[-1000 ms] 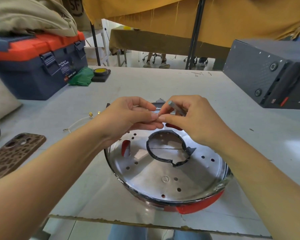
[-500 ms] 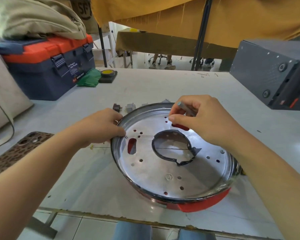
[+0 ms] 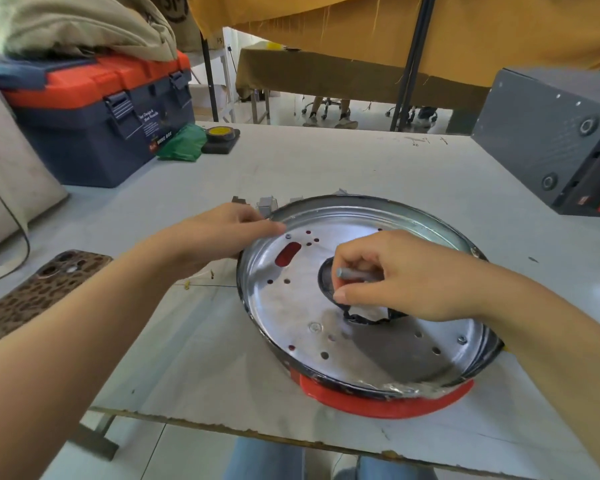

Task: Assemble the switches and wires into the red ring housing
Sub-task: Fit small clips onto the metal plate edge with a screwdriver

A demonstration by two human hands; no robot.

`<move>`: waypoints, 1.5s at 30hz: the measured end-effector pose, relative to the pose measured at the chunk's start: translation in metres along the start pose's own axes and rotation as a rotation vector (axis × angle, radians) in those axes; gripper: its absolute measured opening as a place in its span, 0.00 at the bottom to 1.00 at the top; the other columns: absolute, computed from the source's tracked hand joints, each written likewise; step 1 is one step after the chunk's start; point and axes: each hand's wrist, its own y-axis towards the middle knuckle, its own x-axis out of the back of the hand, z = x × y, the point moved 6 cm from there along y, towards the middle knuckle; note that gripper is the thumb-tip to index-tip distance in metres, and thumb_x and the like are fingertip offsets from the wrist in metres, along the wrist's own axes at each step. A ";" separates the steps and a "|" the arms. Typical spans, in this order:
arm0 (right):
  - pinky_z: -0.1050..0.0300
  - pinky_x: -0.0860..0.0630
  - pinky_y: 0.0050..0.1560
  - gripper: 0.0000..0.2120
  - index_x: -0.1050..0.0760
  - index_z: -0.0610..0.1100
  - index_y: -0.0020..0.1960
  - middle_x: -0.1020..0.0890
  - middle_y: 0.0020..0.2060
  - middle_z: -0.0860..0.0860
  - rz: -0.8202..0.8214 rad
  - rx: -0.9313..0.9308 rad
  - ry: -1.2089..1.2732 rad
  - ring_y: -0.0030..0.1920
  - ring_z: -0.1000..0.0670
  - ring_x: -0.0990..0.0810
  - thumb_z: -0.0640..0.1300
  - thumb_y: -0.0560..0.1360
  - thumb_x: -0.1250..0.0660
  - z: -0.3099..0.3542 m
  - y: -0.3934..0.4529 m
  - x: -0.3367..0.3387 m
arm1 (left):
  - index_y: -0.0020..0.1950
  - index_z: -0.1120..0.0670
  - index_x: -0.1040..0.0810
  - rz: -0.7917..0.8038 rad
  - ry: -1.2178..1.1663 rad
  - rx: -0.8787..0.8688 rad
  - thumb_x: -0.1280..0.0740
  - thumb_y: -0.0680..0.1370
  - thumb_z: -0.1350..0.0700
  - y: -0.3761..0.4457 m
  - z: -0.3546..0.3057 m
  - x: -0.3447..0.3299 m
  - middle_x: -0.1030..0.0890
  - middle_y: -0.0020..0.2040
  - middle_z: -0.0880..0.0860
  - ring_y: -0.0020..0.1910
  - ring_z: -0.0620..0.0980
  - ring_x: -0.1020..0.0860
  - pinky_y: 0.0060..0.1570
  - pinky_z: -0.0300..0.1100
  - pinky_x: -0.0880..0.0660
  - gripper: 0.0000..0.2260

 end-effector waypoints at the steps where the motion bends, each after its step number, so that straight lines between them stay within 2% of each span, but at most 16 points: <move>1: 0.67 0.34 0.32 0.11 0.28 0.52 0.34 0.28 0.24 0.60 0.047 -0.013 -0.007 0.28 0.58 0.31 0.47 0.74 0.31 0.001 0.001 -0.004 | 0.54 0.53 0.22 0.035 0.076 0.019 0.33 0.73 0.41 -0.004 0.006 0.000 0.18 0.49 0.54 0.47 0.52 0.19 0.47 0.43 0.23 0.17; 3: 0.67 0.35 0.32 0.13 0.30 0.53 0.32 0.28 0.24 0.59 0.099 -0.049 -0.023 0.28 0.58 0.31 0.47 0.74 0.32 0.002 0.003 -0.010 | 0.55 0.57 0.22 0.118 0.103 0.046 0.32 0.73 0.41 -0.012 0.015 -0.002 0.18 0.49 0.57 0.47 0.55 0.18 0.52 0.46 0.24 0.21; 8: 0.55 0.34 0.35 0.14 0.31 0.44 0.32 0.29 0.28 0.51 0.029 -0.113 0.008 0.29 0.52 0.34 0.46 0.74 0.32 0.000 0.008 -0.013 | 0.52 0.61 0.21 0.117 -0.031 -0.017 0.35 0.75 0.43 -0.019 0.013 -0.005 0.16 0.45 0.53 0.43 0.49 0.17 0.46 0.37 0.26 0.20; 12: 0.55 0.32 0.34 0.14 0.28 0.46 0.31 0.27 0.27 0.52 -0.188 -0.137 0.074 0.29 0.51 0.31 0.45 0.74 0.32 -0.002 0.007 -0.002 | 0.53 0.47 0.19 0.141 -0.267 -0.143 0.34 0.74 0.44 -0.032 0.005 -0.009 0.16 0.51 0.45 0.49 0.43 0.18 0.50 0.36 0.27 0.12; 15: 0.52 0.29 0.37 0.19 0.32 0.51 0.25 0.22 0.30 0.50 -0.366 -0.127 0.144 0.32 0.48 0.26 0.46 0.73 0.31 -0.003 0.006 0.005 | 0.56 0.41 0.22 0.134 -0.428 -0.106 0.33 0.71 0.42 -0.037 -0.004 -0.016 0.17 0.54 0.47 0.43 0.48 0.18 0.42 0.31 0.24 0.15; 17: 0.58 0.31 0.34 0.17 0.30 0.51 0.27 0.25 0.27 0.55 -0.470 -0.104 0.127 0.29 0.55 0.29 0.47 0.72 0.30 -0.001 0.005 0.006 | 0.63 0.51 0.27 0.063 -0.508 -0.187 0.37 0.79 0.51 -0.040 0.001 -0.016 0.20 0.54 0.56 0.32 0.50 0.28 0.27 0.21 0.32 0.13; 18: 0.60 0.32 0.33 0.15 0.29 0.50 0.29 0.25 0.26 0.56 -0.509 -0.087 0.128 0.29 0.55 0.29 0.47 0.72 0.30 0.000 0.004 0.006 | 0.61 0.56 0.28 0.012 -0.605 -0.233 0.40 0.81 0.56 -0.045 0.003 -0.012 0.23 0.53 0.58 0.31 0.49 0.34 0.23 0.21 0.35 0.10; 19: 0.59 0.30 0.34 0.13 0.27 0.49 0.31 0.25 0.27 0.56 -0.539 -0.069 0.146 0.31 0.55 0.27 0.47 0.72 0.30 0.002 0.004 0.005 | 0.54 0.57 0.29 -0.024 -0.634 -0.219 0.42 0.81 0.57 -0.046 0.000 -0.014 0.25 0.53 0.59 0.31 0.50 0.35 0.24 0.19 0.35 0.05; 20: 0.58 0.28 0.36 0.11 0.26 0.47 0.32 0.24 0.28 0.55 -0.565 -0.050 0.168 0.32 0.55 0.26 0.47 0.72 0.30 0.003 0.003 0.004 | 0.52 0.60 0.28 -0.062 -0.636 -0.247 0.41 0.81 0.54 -0.046 -0.001 -0.015 0.24 0.59 0.60 0.35 0.58 0.29 0.33 0.17 0.32 0.09; 21: 0.58 0.28 0.36 0.10 0.25 0.47 0.34 0.23 0.29 0.55 -0.587 -0.032 0.183 0.32 0.54 0.25 0.47 0.72 0.30 0.005 0.003 0.004 | 0.56 0.61 0.27 -0.004 -0.658 -0.248 0.40 0.78 0.52 -0.046 -0.007 -0.021 0.23 0.62 0.58 0.45 0.64 0.24 0.45 0.24 0.25 0.14; 22: 0.60 0.28 0.35 0.09 0.24 0.47 0.35 0.22 0.30 0.55 -0.603 -0.016 0.189 0.32 0.54 0.25 0.48 0.72 0.31 0.008 0.002 0.004 | 0.62 0.60 0.27 -0.001 -0.757 -0.236 0.40 0.74 0.50 -0.049 -0.013 -0.020 0.22 0.62 0.58 0.53 0.63 0.22 0.54 0.39 0.22 0.20; 24: 0.63 0.29 0.34 0.08 0.23 0.47 0.36 0.21 0.30 0.55 -0.623 0.009 0.192 0.33 0.54 0.24 0.48 0.72 0.31 0.012 0.002 0.003 | 0.66 0.59 0.29 -0.032 -0.869 -0.293 0.39 0.70 0.49 -0.050 -0.015 -0.016 0.20 0.58 0.59 0.56 0.58 0.21 0.56 0.50 0.23 0.27; 27: 0.69 0.32 0.31 0.08 0.25 0.48 0.35 0.24 0.27 0.61 -0.638 0.032 0.170 0.29 0.57 0.28 0.47 0.72 0.31 0.018 0.001 0.004 | 0.65 0.60 0.29 -0.094 -0.867 -0.334 0.34 0.64 0.47 -0.046 -0.013 -0.014 0.18 0.54 0.59 0.52 0.57 0.19 0.49 0.48 0.20 0.32; 30: 0.67 0.33 0.30 0.09 0.26 0.47 0.34 0.27 0.27 0.59 -0.624 0.039 0.147 0.27 0.56 0.31 0.47 0.72 0.31 0.020 0.000 0.005 | 0.66 0.61 0.30 -0.112 -0.854 -0.380 0.35 0.63 0.44 -0.047 -0.014 -0.013 0.18 0.53 0.59 0.50 0.57 0.18 0.43 0.45 0.21 0.35; 35: 0.66 0.34 0.29 0.11 0.27 0.46 0.33 0.29 0.24 0.58 -0.623 0.032 0.145 0.26 0.56 0.33 0.46 0.72 0.31 0.020 0.002 0.005 | 0.69 0.59 0.32 -0.106 -0.846 -0.398 0.35 0.64 0.45 -0.048 -0.016 -0.011 0.20 0.58 0.59 0.53 0.57 0.19 0.45 0.44 0.22 0.35; 45: 0.71 0.34 0.28 0.12 0.28 0.49 0.31 0.28 0.24 0.60 -0.619 0.029 0.159 0.26 0.57 0.32 0.45 0.72 0.30 0.020 0.003 0.004 | 0.65 0.62 0.30 -0.124 -0.840 -0.411 0.38 0.65 0.43 -0.046 -0.018 -0.012 0.20 0.55 0.62 0.52 0.59 0.19 0.46 0.47 0.21 0.34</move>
